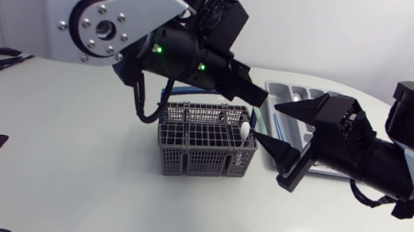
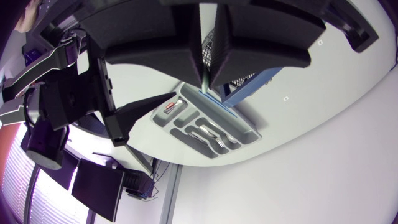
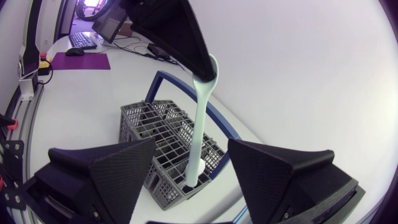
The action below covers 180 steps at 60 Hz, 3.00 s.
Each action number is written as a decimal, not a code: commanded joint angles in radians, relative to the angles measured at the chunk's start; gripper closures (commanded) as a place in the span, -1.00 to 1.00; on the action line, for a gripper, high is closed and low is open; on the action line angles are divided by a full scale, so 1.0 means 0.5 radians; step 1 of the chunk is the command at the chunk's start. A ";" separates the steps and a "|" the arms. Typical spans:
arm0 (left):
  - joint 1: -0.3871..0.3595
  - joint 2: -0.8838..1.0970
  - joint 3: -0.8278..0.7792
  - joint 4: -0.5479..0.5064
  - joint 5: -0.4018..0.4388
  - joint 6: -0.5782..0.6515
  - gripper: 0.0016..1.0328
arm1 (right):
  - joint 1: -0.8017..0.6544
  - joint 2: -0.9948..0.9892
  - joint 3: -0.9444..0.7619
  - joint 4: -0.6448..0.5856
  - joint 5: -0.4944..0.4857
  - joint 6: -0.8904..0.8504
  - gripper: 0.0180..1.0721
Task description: Unload the cutlery basket into the drawer organizer.
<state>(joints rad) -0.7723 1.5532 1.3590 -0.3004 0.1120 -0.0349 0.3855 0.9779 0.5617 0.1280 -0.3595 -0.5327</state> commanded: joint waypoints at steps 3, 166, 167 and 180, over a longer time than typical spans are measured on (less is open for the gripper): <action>0.029 0.041 0.098 -0.031 0.071 -0.093 0.78 | 0.018 0.091 0.061 0.115 0.056 0.114 -0.02; 0.047 0.143 -0.040 -0.221 0.322 0.183 -0.69 | -1.523 1.094 0.720 -1.232 -0.953 -2.070 0.89; 0.041 0.149 -0.046 -0.215 0.322 0.183 -0.69 | -1.529 1.127 0.751 -1.250 -0.944 -2.101 0.89; 0.026 0.222 -0.070 -0.157 0.322 0.177 -0.69 | -1.559 1.459 0.954 -1.271 -0.744 -2.404 0.89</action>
<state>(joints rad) -0.7559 1.6360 1.3449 -0.4004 0.2588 0.0467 -0.3882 1.6440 1.0027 -0.4919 -0.7570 -1.6337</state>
